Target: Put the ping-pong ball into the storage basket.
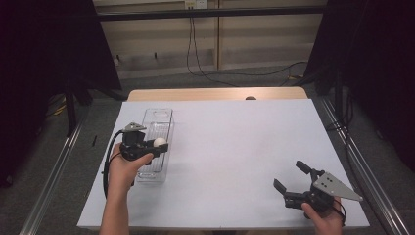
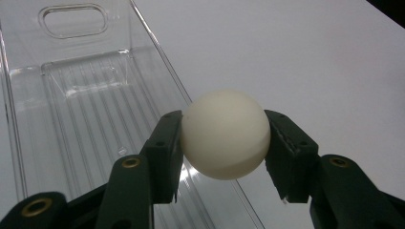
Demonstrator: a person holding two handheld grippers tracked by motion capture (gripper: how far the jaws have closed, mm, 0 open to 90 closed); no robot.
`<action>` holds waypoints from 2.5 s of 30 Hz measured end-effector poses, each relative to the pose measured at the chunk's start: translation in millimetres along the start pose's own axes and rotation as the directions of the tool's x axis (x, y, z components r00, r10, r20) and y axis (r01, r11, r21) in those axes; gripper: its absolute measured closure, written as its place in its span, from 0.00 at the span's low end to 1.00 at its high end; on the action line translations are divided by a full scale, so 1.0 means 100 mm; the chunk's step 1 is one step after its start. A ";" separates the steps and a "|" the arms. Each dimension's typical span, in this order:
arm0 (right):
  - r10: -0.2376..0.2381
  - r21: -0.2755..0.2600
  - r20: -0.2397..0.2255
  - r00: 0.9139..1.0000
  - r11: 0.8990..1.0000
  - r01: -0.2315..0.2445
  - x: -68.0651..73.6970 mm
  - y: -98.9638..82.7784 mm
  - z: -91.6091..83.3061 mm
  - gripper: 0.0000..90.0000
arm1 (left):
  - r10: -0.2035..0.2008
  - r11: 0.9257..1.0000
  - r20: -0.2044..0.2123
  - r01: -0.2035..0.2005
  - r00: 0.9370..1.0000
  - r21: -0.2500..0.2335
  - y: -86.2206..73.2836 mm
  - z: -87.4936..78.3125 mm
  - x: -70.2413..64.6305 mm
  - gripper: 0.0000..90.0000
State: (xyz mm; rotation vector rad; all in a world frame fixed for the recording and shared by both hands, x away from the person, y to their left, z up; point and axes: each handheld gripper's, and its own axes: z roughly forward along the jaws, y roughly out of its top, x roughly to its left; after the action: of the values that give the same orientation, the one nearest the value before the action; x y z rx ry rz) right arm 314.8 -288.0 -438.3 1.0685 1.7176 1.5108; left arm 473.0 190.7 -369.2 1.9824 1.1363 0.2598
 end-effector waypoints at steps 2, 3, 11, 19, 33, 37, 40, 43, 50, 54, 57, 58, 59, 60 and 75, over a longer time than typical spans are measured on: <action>0.000 0.000 -0.001 1.000 1.000 0.000 0.00 0.00 0.00 0.02 | 0.004 1.000 -0.004 -0.004 1.000 0.007 0.00 -0.01 0.00 0.57; -0.001 0.000 0.000 1.000 1.000 0.001 0.00 0.00 0.00 0.02 | 0.002 1.000 -0.004 -0.002 1.000 0.002 0.00 -0.01 0.01 0.57; -0.001 -0.001 -0.001 1.000 1.000 0.001 0.00 0.00 0.00 0.02 | -0.002 1.000 -0.017 0.002 1.000 0.001 -0.01 -0.03 0.03 0.57; -0.002 -0.001 -0.003 1.000 1.000 0.002 0.00 0.00 0.00 0.02 | 0.008 1.000 -0.026 -0.008 1.000 0.002 -0.02 -0.04 0.07 0.57; 0.005 -0.004 -0.002 1.000 1.000 -0.005 0.00 0.00 0.00 0.02 | -0.007 1.000 -0.043 0.006 0.999 -0.011 -0.04 -0.05 0.10 0.57; 0.006 -0.003 -0.002 1.000 1.000 -0.006 0.00 0.00 0.00 0.02 | -0.006 1.000 -0.052 0.006 0.999 -0.007 -0.04 -0.05 0.11 0.57; -0.001 -0.002 -0.005 1.000 1.000 0.001 0.00 0.00 0.00 0.02 | -0.021 0.999 -0.054 0.020 0.998 -0.025 -0.05 -0.04 0.12 0.57; -0.001 -0.002 -0.006 1.000 1.000 0.001 0.00 0.00 0.00 0.02 | -0.018 1.000 -0.057 0.017 0.998 -0.019 -0.06 -0.04 0.13 0.57; -0.003 -0.002 -0.006 1.000 1.000 0.003 0.00 0.00 0.00 0.02 | -0.025 0.999 -0.070 0.023 0.997 -0.029 -0.07 -0.03 0.15 0.57; -0.003 -0.002 -0.008 1.000 1.000 0.003 0.00 0.00 0.00 0.02 | -0.015 1.000 -0.076 0.013 0.997 -0.024 -0.08 -0.03 0.16 0.57; -0.004 -0.004 -0.011 1.000 1.000 0.004 0.00 0.00 0.00 0.02 | -0.020 0.999 -0.077 0.018 0.997 -0.028 -0.09 -0.01 0.16 0.57; -0.004 -0.004 -0.012 1.000 1.000 0.004 0.00 0.00 0.00 0.02 | -0.017 1.000 -0.079 0.015 0.997 -0.026 -0.09 -0.01 0.17 0.57; -0.004 -0.004 -0.011 1.000 1.000 0.004 0.00 0.00 0.00 0.02 | -0.023 0.999 -0.079 0.021 0.997 -0.030 -0.09 0.00 0.17 0.57; -0.005 -0.004 -0.008 1.000 1.000 0.005 0.00 0.00 0.00 0.02 | -0.021 0.999 -0.082 0.019 0.996 -0.028 -0.09 0.00 0.17 0.57; -0.001 -0.005 -0.008 1.000 1.000 0.001 0.00 0.00 0.01 0.02 | -0.010 1.000 -0.110 0.008 0.994 -0.015 -0.12 0.04 0.20 0.57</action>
State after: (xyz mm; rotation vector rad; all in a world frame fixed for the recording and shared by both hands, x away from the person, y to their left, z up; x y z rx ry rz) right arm 315.1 -287.3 -438.2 1.0603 1.7184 1.5203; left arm 479.4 207.2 -384.6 1.9702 1.2095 0.3758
